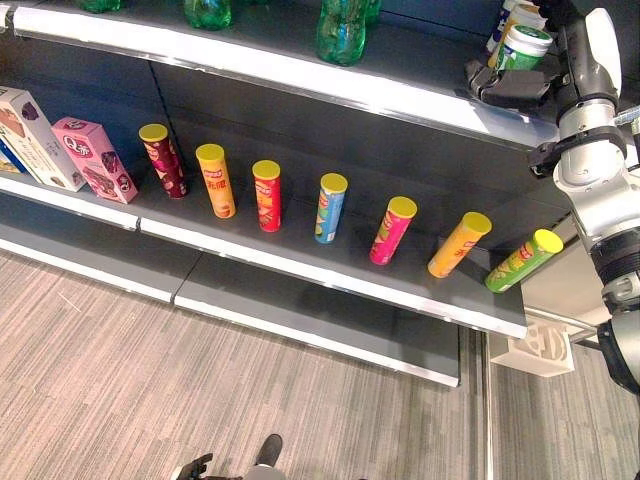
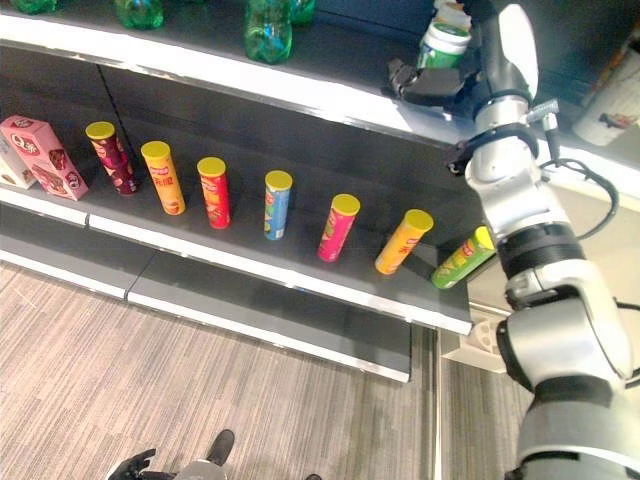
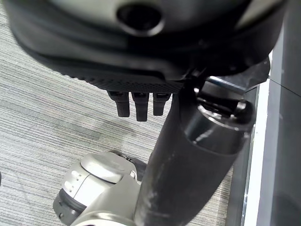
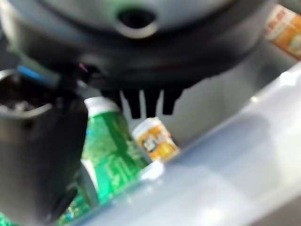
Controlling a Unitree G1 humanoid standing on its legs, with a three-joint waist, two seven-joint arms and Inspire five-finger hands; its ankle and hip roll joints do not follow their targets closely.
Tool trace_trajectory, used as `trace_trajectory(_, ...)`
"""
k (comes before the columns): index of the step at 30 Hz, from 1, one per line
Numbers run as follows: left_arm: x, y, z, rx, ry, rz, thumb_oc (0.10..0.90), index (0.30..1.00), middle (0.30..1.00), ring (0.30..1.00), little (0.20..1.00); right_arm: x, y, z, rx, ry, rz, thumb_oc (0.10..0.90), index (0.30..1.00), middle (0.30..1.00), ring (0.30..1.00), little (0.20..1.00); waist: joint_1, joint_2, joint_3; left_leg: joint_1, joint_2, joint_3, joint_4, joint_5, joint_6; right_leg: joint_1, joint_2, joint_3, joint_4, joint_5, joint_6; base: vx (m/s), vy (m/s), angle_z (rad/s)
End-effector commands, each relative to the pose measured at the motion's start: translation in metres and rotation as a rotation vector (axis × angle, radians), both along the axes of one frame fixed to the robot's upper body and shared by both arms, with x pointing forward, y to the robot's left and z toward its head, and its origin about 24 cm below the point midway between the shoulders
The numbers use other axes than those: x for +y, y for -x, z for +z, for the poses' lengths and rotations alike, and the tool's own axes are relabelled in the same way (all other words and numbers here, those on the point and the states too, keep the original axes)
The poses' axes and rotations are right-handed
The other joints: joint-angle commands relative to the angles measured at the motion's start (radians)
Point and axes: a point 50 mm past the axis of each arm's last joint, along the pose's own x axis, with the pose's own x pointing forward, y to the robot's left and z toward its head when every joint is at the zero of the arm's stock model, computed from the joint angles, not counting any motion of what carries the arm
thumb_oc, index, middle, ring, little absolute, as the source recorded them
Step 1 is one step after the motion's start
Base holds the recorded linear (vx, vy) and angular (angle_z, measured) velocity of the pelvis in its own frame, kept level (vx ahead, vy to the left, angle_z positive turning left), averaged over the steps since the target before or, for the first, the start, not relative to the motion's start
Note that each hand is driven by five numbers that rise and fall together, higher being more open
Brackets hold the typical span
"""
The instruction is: Put the goods on the table back onto the shelves and tidy them up.
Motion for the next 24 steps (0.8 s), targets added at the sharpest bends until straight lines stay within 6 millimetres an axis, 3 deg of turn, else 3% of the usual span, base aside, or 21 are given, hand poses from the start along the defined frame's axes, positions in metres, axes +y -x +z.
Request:
trace_trajectory(1, 0.0124, -0.0002, 0.0031, 0.010, -0.057, -0.038, 0.800, 0.900, 0.900, 0.900, 0.900, 0.0136, 0.0144, 0.0677, -0.231, 0.055, 0.009, 0.800, 0.900, 0.900, 0.900, 0.900, -0.007, -0.026, -0.049, 0.042, 0.001, 0.093, 0.002, -0.091, -0.023, 0.014, -0.032, -0.035, 0.021, -0.056, 0.057, 0.00, 0.000, 0.00)
trace_trajectory(24, 0.0141, 0.0043, 0.0024, 0.027, -0.064, -0.025, 0.800, 0.900, 0.900, 0.900, 0.900, 0.0110, 0.0152, 0.0649, -0.229, 0.077, -0.009, 0.800, 0.900, 0.900, 0.900, 0.900, -0.021, -0.025, -0.052, 0.048, 0.004, 0.105, 0.002, -0.095, -0.022, 0.016, -0.031, -0.024, 0.018, -0.055, 0.057, 0.00, 0.000, -0.01)
